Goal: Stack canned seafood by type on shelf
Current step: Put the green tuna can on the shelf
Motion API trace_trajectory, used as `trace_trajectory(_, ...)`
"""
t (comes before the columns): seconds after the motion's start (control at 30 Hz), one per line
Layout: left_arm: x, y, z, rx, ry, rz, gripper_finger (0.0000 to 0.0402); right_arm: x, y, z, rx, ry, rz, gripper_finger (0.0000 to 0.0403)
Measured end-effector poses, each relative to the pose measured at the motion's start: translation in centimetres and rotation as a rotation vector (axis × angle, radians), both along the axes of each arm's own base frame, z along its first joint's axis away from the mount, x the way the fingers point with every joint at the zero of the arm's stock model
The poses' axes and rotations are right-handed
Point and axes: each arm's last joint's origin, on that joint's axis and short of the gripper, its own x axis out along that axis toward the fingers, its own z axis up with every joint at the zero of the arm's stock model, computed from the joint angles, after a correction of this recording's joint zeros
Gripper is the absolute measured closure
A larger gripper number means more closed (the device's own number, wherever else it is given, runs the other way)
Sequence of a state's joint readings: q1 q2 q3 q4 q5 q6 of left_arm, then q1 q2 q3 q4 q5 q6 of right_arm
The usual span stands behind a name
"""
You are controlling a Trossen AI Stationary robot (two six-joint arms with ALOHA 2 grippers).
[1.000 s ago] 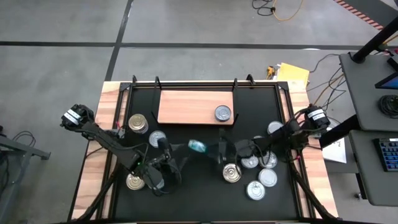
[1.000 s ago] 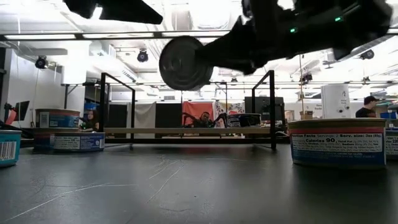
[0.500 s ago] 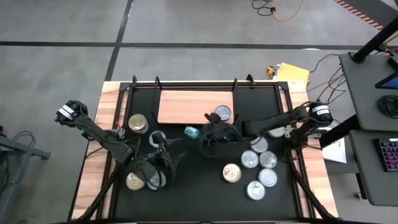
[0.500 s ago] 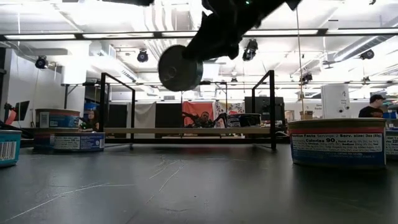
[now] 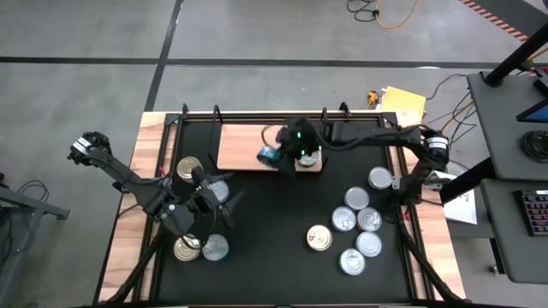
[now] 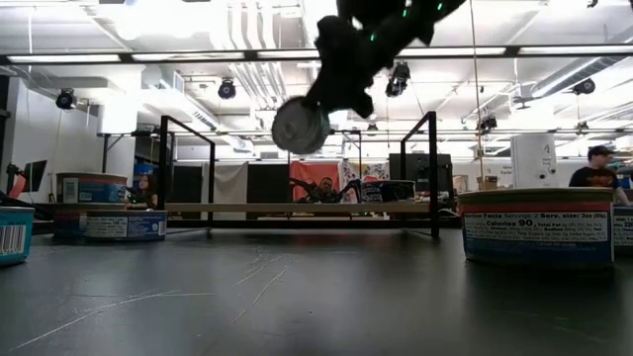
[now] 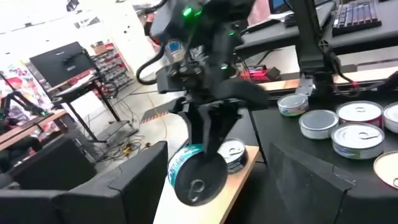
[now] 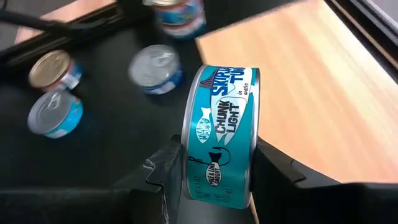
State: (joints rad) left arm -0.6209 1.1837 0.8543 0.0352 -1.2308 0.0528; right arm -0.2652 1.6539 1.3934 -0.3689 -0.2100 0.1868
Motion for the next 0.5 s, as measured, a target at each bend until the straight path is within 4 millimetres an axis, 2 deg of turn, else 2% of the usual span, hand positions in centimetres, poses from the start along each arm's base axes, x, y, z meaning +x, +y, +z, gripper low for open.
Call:
trace_trajectory(0.07,0.1,0.0,-0.1,0.013,0.01,-0.001,0.0138,0.1,-1.3,-0.6,0.022,0.011,-0.019,0.0269)
trace_trajectory(0.17,0.3,-0.2,-0.4,0.022,0.022,-0.001,0.0138,0.4,-2.4,-1.7,0.036,0.043,-0.034,0.0269)
trace_trajectory(0.5,0.9,-0.5,-1.3,0.058,0.043,0.059,0.0138,1.7,-3.0,-2.9,-0.002,0.088,0.033,0.0269)
